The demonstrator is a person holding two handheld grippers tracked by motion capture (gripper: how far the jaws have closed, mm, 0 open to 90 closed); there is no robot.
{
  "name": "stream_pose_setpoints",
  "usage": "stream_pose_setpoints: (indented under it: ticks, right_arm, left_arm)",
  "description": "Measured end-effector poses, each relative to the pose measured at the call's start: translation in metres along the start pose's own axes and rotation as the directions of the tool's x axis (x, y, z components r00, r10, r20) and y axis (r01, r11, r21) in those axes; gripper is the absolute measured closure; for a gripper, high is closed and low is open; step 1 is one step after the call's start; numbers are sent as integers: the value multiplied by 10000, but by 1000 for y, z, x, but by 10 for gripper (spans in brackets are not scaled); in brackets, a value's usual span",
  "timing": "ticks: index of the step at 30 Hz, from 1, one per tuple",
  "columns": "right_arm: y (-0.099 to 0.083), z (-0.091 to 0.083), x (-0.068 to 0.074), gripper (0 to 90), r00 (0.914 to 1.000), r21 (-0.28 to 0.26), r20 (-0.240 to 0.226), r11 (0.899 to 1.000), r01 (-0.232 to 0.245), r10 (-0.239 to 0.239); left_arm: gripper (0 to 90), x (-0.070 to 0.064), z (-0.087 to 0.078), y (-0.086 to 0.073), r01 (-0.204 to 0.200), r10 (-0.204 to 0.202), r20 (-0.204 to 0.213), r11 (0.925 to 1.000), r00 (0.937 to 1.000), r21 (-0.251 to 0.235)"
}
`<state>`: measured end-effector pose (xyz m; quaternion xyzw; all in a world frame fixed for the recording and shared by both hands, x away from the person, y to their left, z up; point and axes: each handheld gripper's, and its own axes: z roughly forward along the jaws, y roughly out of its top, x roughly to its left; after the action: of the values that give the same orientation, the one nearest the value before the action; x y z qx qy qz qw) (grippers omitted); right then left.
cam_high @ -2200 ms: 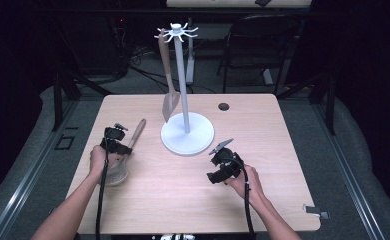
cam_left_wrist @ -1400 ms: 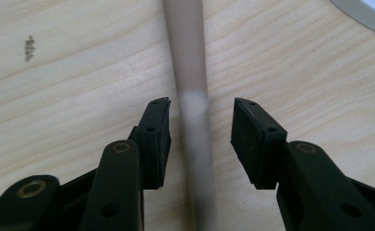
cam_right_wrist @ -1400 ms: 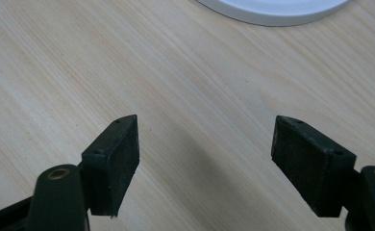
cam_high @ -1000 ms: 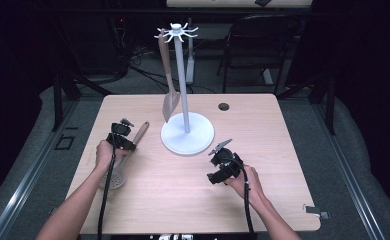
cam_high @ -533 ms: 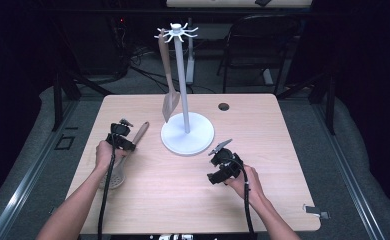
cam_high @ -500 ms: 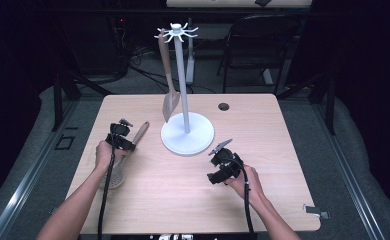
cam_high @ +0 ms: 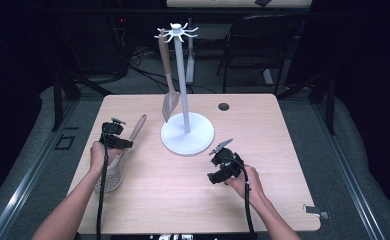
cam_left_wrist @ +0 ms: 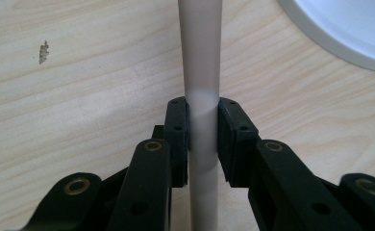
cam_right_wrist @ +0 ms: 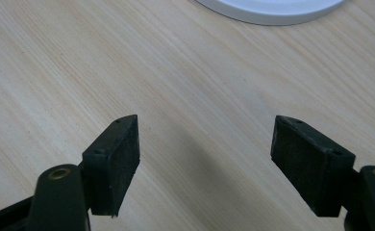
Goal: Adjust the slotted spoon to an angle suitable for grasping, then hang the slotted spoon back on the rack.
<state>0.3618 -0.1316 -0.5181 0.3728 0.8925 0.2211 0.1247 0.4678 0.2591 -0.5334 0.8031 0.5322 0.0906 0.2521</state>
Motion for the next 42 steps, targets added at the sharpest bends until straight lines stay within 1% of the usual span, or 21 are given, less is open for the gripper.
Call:
stream_pose_setpoints:
  ticks: [1, 6, 7, 8, 14, 16, 18, 22, 24, 26, 28, 31, 35, 36, 38, 39, 40, 41, 42]
  right_arm:
    - [0, 0, 0, 244, 10000, -11, -9, 10000, 4, -5]
    - [0, 0, 0, 231, 10000, -55, -83, 10000, -8, 8]
    - [0, 0, 0, 227, 10000, -23, -92, 10000, 0, 0]
    - [0, 0, -1, 221, 10000, 59, -64, 10000, 52, -52]
    - [-1, 2, -3, 193, 9998, 28, -186, 10000, 61, -60]
    - [-1, 2, -2, 180, 9998, 14, -208, 10000, 57, -57]
    - [0, 2, -3, 149, 9991, -5, -416, 10000, 51, -51]
    - [-1, 1, -4, 129, 9984, -210, -557, 9998, -75, 64]
    - [-1, 1, -4, 128, 9983, -189, -576, 9998, -94, 83]
    - [-1, 1, -5, 128, 9985, -142, -548, 9999, -43, 35]
    - [-1, 2, -4, 129, 9982, -164, -588, 9998, -89, 79]
    - [-1, 3, -4, 130, 9981, -213, -599, 9997, -142, 129]
    - [-1, 2, -4, 133, 9985, -228, -549, 9997, -76, 64]
    - [-1, 2, -5, 133, 9988, -180, -498, 9998, -35, 26]
    - [-1, 2, -6, 134, 9988, -57, -483, 10000, -10, 8]
    - [-1, 2, -6, 134, 9988, -33, -498, 10000, -7, 5]
    - [-1, 3, -5, 134, 9987, -83, -516, 10000, -46, 42]
    - [-1, 3, -4, 136, 9987, -113, -504, 9999, -38, 32]
    - [-1, 3, -4, 136, 9985, -217, -533, 9997, -129, 117]
  left_arm:
    - [758, 0, -2, -1, -57, 58, 26, 10000, 10000, -76]
    - [758, 0, -9, -3, -25, 28, 85, 9993, 10000, -369]
    - [758, 0, -10, -4, -85, 89, 94, 9991, 9999, -418]
    - [758, 0, -11, -4, -62, 66, 84, 9990, 9999, -446]
    - [759, -2, -16, -6, -259, 261, 23, 9975, 9997, -659]
    - [758, -2, -16, -6, -198, 199, 3, 9970, 9998, -742]
    - [759, -2, -17, -7, -203, 203, -8, 9965, 9998, -816]
    - [759, -2, -20, -8, -246, 245, -24, 9947, 9997, -998]
    - [759, -2, -22, -8, -252, 247, -55, 9935, 9997, -1110]
    - [759, -3, -25, -8, -364, 350, -129, 9907, 9993, -1309]
    - [759, -4, -28, -8, -473, 448, -206, 9883, 9988, -1449]
    - [759, -7, -32, -8, -628, 603, -208, 9864, 9980, -1521]
    - [760, -12, -38, -8, -823, 798, -218, 9827, 9966, -1659]
    - [760, -13, -40, -7, -1014, 971, -329, 9795, 9947, -1743]
    - [760, -16, -43, -7, -1195, 1128, -470, 9761, 9925, -1817]
    - [760, -17, -45, -7, -1263, 1172, -577, 9731, 9914, -1928]
    - [760, -19, -48, -7, -1346, 1245, -614, 9694, 9903, -2054]
    - [760, -20, -51, -6, -1422, 1322, -617, 9681, 9893, -2065]
    - [760, -21, -52, -6, -1468, 1357, -653, 9657, 9886, -2141]
